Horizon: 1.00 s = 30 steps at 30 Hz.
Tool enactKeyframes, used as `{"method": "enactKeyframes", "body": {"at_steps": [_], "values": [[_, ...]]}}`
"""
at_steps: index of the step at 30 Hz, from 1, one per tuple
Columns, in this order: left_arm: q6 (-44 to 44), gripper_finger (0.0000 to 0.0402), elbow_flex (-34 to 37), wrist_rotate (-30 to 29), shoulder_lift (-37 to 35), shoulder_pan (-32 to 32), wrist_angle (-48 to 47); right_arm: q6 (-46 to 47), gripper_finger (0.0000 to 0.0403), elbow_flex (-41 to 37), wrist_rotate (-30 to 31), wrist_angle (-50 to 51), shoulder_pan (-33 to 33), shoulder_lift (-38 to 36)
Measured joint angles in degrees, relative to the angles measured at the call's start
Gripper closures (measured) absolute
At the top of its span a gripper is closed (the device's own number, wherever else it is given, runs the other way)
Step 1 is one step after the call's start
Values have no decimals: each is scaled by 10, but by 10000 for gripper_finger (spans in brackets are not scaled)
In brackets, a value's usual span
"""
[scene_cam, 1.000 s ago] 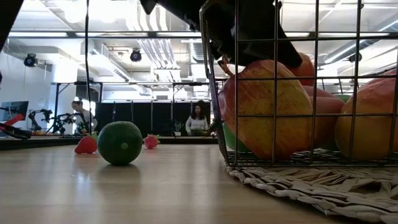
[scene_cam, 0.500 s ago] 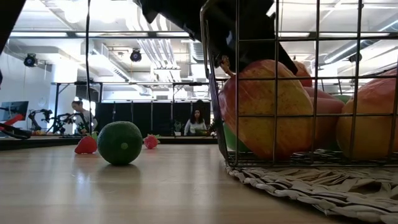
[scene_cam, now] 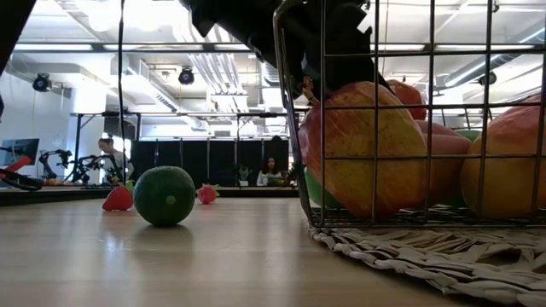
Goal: Build produce basket
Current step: Put the tomato into the wire basket, then put the lime into the wire basket
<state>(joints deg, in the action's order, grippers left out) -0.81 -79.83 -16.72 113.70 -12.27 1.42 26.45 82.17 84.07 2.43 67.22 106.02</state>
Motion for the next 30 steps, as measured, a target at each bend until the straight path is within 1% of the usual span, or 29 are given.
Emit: {"method": "enactKeyframes", "body": {"at_steps": [9, 13, 14, 16, 20, 22, 23, 25, 30], "values": [[-30, 6, -13, 0, -45, -11, -22, 1, 197, 0, 0, 0, 0, 0], [-29, 6, -12, -6, -79, -18, -56, 2, 197, 0, 0, -2, 0, 0], [-27, 6, -12, -22, -90, -22, -78, 2, 197, 0, 0, -4, 0, 0], [-27, 6, -5, -76, -113, -37, -114, 4, 197, 0, -1, -8, 0, 0], [-25, 6, 32, -240, -163, -92, -192, 9, 197, 0, -3, -15, 1, 0], [-6, 6, 69, -299, -193, -126, -208, 14, 197, 0, -5, -14, 1, 0], [12, 6, 92, -315, -207, -143, -220, 17, 197, 0, -4, -14, 1, 2], [59, 6, 139, -318, -241, -178, -213, 22, 197, 0, -5, -14, 1, 7], [237, 6, 269, -318, -324, -266, -209, 38, 197, 0, -5, -15, 0, 19]]}}
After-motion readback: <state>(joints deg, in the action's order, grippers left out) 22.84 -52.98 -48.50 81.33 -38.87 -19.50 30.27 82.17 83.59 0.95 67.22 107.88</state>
